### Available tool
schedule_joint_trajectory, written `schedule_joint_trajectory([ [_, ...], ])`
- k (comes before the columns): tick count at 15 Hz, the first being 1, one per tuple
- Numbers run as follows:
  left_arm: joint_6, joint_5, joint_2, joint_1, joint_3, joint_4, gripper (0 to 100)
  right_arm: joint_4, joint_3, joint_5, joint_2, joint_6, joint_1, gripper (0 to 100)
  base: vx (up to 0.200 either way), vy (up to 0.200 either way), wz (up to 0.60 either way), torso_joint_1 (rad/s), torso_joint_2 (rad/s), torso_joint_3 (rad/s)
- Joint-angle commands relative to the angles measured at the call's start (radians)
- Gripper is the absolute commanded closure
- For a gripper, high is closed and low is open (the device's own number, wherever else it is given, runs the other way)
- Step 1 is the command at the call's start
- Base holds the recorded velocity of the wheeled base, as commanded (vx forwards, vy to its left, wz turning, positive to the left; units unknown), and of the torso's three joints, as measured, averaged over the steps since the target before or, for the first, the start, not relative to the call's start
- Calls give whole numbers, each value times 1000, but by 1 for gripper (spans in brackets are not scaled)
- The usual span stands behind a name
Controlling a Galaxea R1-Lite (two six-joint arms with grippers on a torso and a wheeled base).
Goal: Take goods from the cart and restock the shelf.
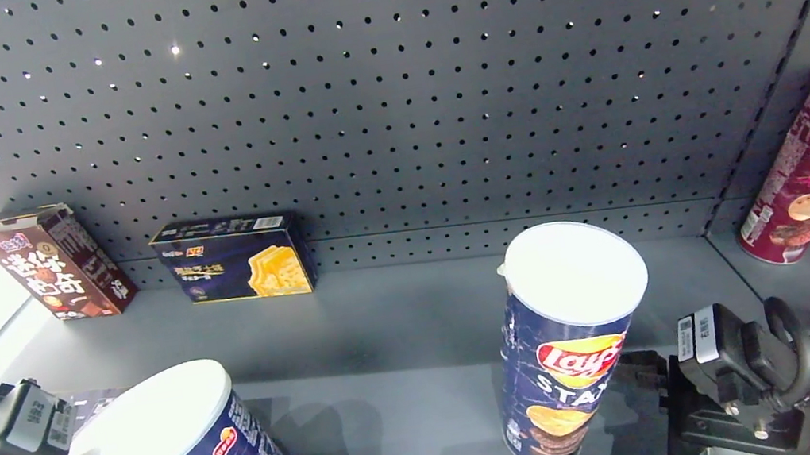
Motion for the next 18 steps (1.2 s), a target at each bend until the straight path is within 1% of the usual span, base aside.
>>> schedule_joint_trajectory([
  [1, 0, 0, 0, 0, 0, 0, 100, 0, 4, 0, 2, -6, 14, 0, 0, 0, 0, 0, 0, 0],
  [8, 0, 0, -8, 0, 14, -1, 100, -1, 62, 0, -26, -26, 19, 0, 0, 0, 0, 0, 0, 0],
  [10, 0, 0, -8, 0, 14, -1, 100, 0, 90, -6, -82, -26, 9, 0, 0, 0, 0, 0, 0, 0],
  [14, 2, 0, -7, -2, 9, -1, 100, 2, 122, -9, -193, -27, -27, 0, 0, 0, 0, 0, 0, 0],
  [16, 2, 0, -8, -3, 4, -1, 100, 2, 149, -10, -256, -27, -84, 0, 0, 0, 0, 0, 0, 0],
  [18, 3, 1, -8, -3, 3, -1, 100, 3, 168, -9, -308, -43, -113, 0, 0, 0, 0, 0, 0, 0],
])
